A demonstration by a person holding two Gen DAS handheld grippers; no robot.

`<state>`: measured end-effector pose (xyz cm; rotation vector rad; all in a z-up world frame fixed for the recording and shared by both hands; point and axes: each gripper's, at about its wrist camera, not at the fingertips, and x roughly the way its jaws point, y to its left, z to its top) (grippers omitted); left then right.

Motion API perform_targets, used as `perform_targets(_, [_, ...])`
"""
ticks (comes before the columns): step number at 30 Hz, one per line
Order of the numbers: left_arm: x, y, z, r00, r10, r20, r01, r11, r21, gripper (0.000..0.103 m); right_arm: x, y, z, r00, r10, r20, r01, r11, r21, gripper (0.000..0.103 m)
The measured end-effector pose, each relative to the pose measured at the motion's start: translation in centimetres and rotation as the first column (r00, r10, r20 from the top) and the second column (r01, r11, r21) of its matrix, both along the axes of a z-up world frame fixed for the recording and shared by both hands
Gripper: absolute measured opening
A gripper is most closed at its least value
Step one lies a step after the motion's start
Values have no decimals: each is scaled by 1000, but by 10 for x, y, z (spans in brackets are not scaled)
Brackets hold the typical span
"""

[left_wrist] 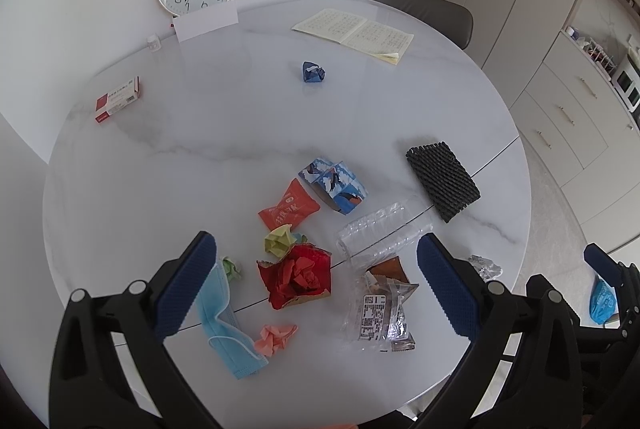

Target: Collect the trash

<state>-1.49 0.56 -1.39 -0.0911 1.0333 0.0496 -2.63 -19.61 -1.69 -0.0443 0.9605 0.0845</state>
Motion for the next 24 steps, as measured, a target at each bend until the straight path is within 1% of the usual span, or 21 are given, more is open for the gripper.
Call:
perform_targets(11, [4, 1, -2, 1000, 7, -12, -7, 1000, 0, 97, 3, 2, -1, 1000, 13, -10, -13, 1000, 4, 101])
perform_targets(20, [5, 5, -5, 999, 39, -26, -39, 999, -7, 97, 7, 2, -3, 999, 39, -17, -39, 999, 10, 101])
perform_targets(24, [3, 9, -9, 999, 37, -25, -38, 999, -12, 97, 9, 2, -5, 998, 55, -19, -55, 998, 12, 101])
